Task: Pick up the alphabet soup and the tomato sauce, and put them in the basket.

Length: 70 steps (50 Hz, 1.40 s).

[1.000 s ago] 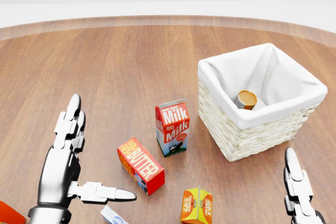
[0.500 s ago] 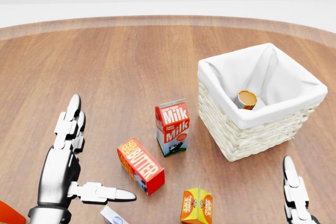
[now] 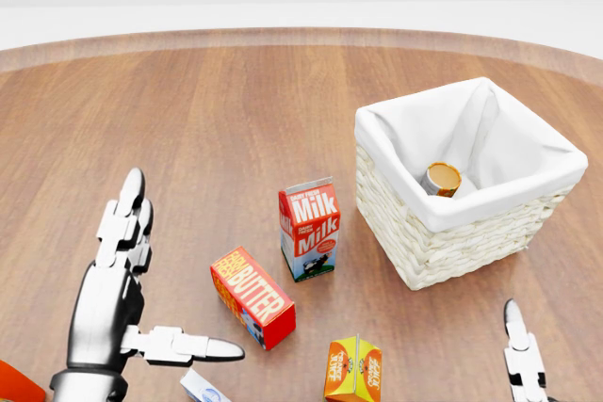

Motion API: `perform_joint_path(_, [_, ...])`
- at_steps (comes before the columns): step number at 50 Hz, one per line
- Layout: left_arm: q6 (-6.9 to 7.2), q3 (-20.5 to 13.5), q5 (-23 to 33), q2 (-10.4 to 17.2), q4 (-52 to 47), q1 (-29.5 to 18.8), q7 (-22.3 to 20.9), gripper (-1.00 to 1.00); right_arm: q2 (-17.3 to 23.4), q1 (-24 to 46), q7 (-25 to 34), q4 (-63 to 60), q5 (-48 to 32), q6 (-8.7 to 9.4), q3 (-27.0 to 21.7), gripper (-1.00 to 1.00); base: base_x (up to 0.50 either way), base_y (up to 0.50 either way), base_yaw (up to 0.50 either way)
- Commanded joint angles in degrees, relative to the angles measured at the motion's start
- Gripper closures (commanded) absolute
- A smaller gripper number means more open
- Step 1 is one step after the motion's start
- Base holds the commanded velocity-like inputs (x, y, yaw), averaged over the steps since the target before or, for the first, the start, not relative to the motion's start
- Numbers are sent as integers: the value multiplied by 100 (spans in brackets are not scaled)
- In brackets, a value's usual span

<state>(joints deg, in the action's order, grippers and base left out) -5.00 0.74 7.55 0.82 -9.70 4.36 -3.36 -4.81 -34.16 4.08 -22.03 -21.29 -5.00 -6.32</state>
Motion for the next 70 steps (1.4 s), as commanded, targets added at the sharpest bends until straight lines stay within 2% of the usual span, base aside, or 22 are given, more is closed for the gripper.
perform_joint_path(1, [0, -18, -48, -5, -70, 30, -1, -100, -12, 77, -97, 263, -154, 0, -51, -100, 0, 0, 0])
perform_joint_path(44, [0, -11, -43, -6, -40, 35, 5, -100, 41, 322, -732, 1298, -951, 0, -130, -100, 0, 0, 0])
perform_joint_path(70, [0, -16, -38, -6, -71, 33, 15, -100, 141, 346, -1156, 1449, -1362, 0, 65, -100, 0, 0, 0])
